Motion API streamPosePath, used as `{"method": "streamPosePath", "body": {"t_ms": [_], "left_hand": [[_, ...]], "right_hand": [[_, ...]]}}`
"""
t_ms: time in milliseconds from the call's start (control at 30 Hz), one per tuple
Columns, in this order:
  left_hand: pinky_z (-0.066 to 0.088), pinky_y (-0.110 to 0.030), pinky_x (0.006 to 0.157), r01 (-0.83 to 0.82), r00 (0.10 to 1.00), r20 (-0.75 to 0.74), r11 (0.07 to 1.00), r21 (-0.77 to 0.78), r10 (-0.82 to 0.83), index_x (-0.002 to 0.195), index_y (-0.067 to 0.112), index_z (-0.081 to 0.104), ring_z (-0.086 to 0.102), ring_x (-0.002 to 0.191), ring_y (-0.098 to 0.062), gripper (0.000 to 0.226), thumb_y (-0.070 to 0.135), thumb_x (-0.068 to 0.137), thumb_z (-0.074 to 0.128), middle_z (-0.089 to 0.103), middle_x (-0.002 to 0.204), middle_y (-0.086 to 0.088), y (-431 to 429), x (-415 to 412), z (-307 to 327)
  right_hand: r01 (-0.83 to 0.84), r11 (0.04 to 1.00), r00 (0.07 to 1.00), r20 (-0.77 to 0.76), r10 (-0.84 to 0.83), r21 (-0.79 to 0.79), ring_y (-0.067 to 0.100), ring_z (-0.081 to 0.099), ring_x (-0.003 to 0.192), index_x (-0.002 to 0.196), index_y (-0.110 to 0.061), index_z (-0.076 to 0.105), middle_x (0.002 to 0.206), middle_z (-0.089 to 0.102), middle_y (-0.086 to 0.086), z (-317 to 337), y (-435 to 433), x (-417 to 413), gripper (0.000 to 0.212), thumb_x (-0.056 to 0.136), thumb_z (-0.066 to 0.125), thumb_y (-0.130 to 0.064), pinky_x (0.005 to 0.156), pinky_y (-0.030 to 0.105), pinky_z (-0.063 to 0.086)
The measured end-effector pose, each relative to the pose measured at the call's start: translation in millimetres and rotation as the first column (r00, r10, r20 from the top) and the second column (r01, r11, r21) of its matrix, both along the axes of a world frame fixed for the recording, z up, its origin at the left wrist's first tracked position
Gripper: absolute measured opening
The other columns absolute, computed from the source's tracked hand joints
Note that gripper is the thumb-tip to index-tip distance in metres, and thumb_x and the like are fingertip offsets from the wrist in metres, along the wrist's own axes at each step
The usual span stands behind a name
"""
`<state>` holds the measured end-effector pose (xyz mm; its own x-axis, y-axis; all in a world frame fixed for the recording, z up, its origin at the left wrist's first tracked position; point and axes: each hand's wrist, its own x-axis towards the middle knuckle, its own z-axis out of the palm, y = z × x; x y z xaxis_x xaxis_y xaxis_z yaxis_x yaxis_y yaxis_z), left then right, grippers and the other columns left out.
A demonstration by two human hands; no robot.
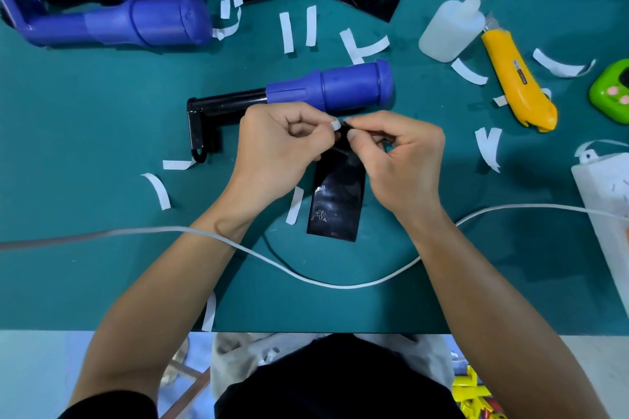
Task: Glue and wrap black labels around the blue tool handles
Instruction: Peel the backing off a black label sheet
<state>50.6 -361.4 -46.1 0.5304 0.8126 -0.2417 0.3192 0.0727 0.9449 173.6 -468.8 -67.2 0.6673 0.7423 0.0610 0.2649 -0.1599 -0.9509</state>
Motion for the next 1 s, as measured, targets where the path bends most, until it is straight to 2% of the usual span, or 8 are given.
{"method": "streamPosePath", "body": {"t_ms": [200,300,367,567,667,800,900,1000], "left_hand": [[0.054,-0.021,0.058,-0.003,1.0,0.027,0.998,-0.061,0.004,0.073,0.033,0.082,0.074,0.072,-0.038,0.019,0.017,0.081,0.074,0.077,0.072,-0.008,1,1,-1],[0.053,-0.02,0.057,0.006,1.0,0.03,0.998,-0.065,-0.004,0.071,0.029,0.081,0.076,0.07,-0.022,0.023,0.011,0.083,0.073,0.078,0.074,-0.004,2,1,-3],[0.053,-0.02,0.057,0.01,1.0,0.028,0.999,-0.054,-0.008,0.072,0.027,0.08,0.076,0.071,-0.017,0.023,0.008,0.084,0.073,0.078,0.073,-0.002,2,0,-3],[0.047,-0.017,0.07,-0.063,0.997,-0.009,0.933,0.354,0.071,0.101,0.031,0.079,0.058,0.065,-0.004,0.024,0.018,0.081,0.082,0.068,0.069,0.009,-2,-4,-2],[0.043,-0.024,0.068,-0.004,0.998,-0.049,0.869,0.494,0.032,0.105,0.029,0.08,0.054,0.079,-0.01,0.026,0.026,0.08,0.086,0.06,0.086,0.013,2,-7,-1],[0.044,-0.027,0.074,0.075,0.996,-0.083,0.921,0.383,-0.046,0.085,0.027,0.079,0.062,0.087,-0.011,0.011,0.019,0.081,0.086,0.068,0.09,0.011,3,-5,-3],[0.051,-0.03,0.074,0.086,0.996,-0.064,0.946,0.311,-0.069,0.08,0.028,0.078,0.067,0.078,-0.012,0.012,0.018,0.081,0.086,0.073,0.082,0.01,4,-6,-4],[0.052,-0.031,0.067,0.106,0.994,-0.046,0.971,0.214,-0.099,0.081,0.036,0.079,0.066,0.067,-0.016,0.013,0.025,0.081,0.085,0.076,0.076,0.009,8,-8,-4]], "right_hand": [[-0.017,1.0,0.995,-0.1,0.018,0.007,0.006,0.07,0.068,0.087,-0.039,0.075,0.078,0.076,-0.017,5,3,3,0.036,0.085,0.074,-0.003,0.066,0.024,0.055],[-0.017,1.0,0.991,-0.135,0.019,0.018,0.014,0.072,0.068,0.084,-0.038,0.076,0.077,0.077,-0.008,5,3,4,0.034,0.085,0.073,-0.004,0.064,0.032,0.058],[-0.011,1.0,0.986,-0.167,0.016,0.027,0.006,0.068,0.065,0.082,-0.04,0.074,0.074,0.075,-0.011,4,4,4,0.037,0.084,0.073,-0.003,0.062,0.027,0.055],[-0.025,0.998,0.942,-0.332,0.044,0.063,0.006,0.061,0.058,0.079,-0.031,0.075,0.068,0.071,-0.012,4,5,6,0.032,0.082,0.072,0.0,0.059,0.022,0.049],[-0.04,0.995,0.86,-0.503,0.081,0.091,0.009,0.05,0.05,0.073,-0.025,0.076,0.06,0.063,-0.006,4,6,11,0.028,0.079,0.071,0.002,0.052,0.022,0.042],[-0.077,0.992,0.81,-0.574,0.121,0.101,0.012,0.045,0.056,0.078,-0.021,0.077,0.063,0.059,-0.003,3,7,13,0.009,0.081,0.071,-0.015,0.055,0.023,0.038],[-0.084,0.991,0.851,-0.509,0.128,0.107,0.0,0.054,0.057,0.08,-0.019,0.075,0.066,0.066,-0.013,4,7,8,0.019,0.086,0.07,-0.002,0.058,0.014,0.043],[-0.041,0.997,0.84,-0.537,0.069,0.065,0.006,0.045,0.054,0.073,-0.019,0.076,0.061,0.06,-0.005,4,8,8,0.021,0.085,0.069,-0.002,0.053,0.018,0.038]]}}
